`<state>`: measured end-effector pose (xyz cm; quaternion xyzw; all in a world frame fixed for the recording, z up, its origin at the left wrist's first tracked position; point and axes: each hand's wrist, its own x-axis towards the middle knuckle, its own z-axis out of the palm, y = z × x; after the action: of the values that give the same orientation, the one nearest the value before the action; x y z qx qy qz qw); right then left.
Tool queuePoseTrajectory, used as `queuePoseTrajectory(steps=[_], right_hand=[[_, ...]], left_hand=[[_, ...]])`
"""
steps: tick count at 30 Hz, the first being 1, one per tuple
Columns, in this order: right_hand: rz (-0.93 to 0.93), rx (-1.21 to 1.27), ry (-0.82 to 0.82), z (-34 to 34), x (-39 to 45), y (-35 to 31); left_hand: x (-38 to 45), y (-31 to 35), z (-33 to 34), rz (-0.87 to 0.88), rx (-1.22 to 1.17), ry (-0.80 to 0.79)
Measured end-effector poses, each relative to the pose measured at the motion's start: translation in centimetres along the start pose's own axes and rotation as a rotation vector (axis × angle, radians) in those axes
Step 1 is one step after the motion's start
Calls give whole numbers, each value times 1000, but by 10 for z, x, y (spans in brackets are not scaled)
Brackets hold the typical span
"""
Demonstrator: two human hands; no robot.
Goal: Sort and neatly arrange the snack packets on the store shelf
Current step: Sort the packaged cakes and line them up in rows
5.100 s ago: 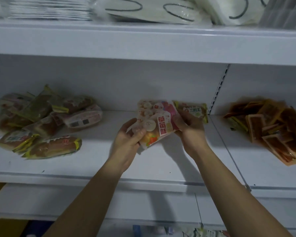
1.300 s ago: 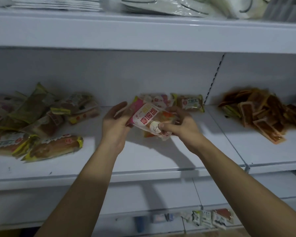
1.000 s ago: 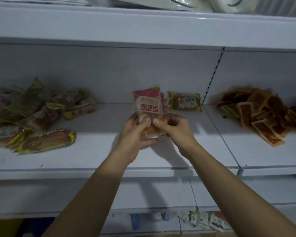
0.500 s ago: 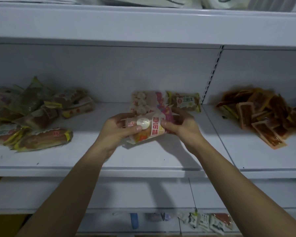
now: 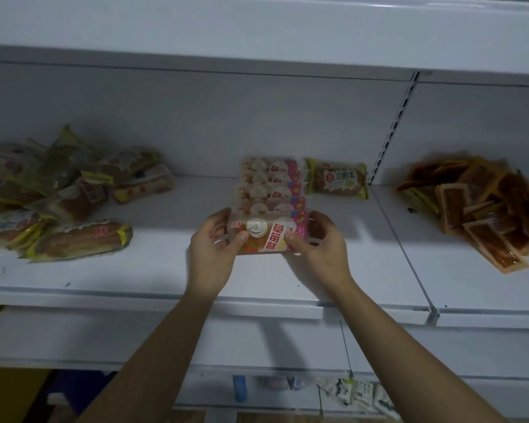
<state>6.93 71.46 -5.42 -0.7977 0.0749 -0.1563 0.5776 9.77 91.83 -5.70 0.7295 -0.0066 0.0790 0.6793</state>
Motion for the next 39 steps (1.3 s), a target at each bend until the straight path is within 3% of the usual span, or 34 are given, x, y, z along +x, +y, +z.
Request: queuePoseTrajectory(steps=[6,13,17,21,25,31,39], right_hand=[[20,-28,-25,3,-5,3],[2,-52,1,-1,-8,0],[-157,-262,58,-11,6,-13],[-302,-595,-26,0,40,-50],[-357,-751,-174,47,62,-87],[-462,-727,-349,152,64,-114],[-397,-729,-502,282,56,-136]], left_hand=[[-2,-8,-3,9,144,-23],[-6,0,-10,-35,152,-42],[-1,17,-26,31,295,-70],[15,35,-64,134,526,-50],[39,44,-115,239,815,6],[72,39,-206,186,1156,51],[106,30,-304,169,1210,88]])
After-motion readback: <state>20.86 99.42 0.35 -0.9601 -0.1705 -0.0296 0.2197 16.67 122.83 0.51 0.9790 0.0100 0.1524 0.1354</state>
